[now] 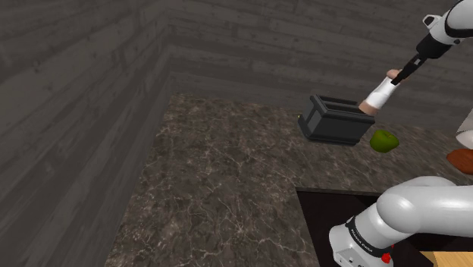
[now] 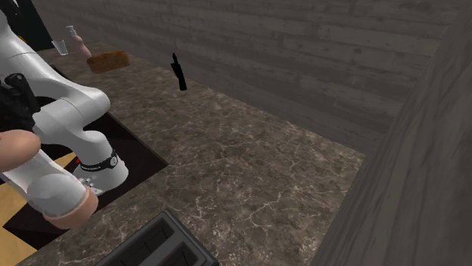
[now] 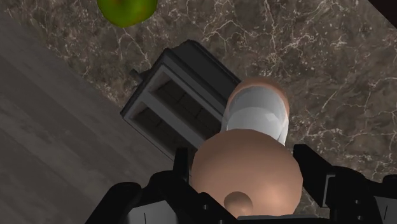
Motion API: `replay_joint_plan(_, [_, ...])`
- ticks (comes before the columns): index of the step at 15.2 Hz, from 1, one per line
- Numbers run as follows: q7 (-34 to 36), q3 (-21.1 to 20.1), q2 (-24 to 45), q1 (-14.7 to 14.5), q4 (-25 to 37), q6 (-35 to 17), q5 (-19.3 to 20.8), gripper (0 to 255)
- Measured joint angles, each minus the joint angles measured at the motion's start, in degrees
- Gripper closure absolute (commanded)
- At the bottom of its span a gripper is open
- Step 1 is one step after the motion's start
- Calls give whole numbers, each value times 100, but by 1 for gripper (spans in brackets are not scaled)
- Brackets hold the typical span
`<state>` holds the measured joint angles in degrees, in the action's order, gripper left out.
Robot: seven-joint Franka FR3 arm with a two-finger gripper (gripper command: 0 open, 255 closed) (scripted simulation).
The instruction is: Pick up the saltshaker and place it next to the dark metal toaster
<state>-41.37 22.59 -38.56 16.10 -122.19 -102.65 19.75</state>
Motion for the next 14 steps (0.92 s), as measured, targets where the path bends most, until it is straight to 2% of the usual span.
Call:
replay_joint_plan(6, [-866, 800, 186, 72, 415, -30, 128, 255])
replay_joint_plan(14, [-2070, 2076, 809, -111, 1243, -181, 25, 255])
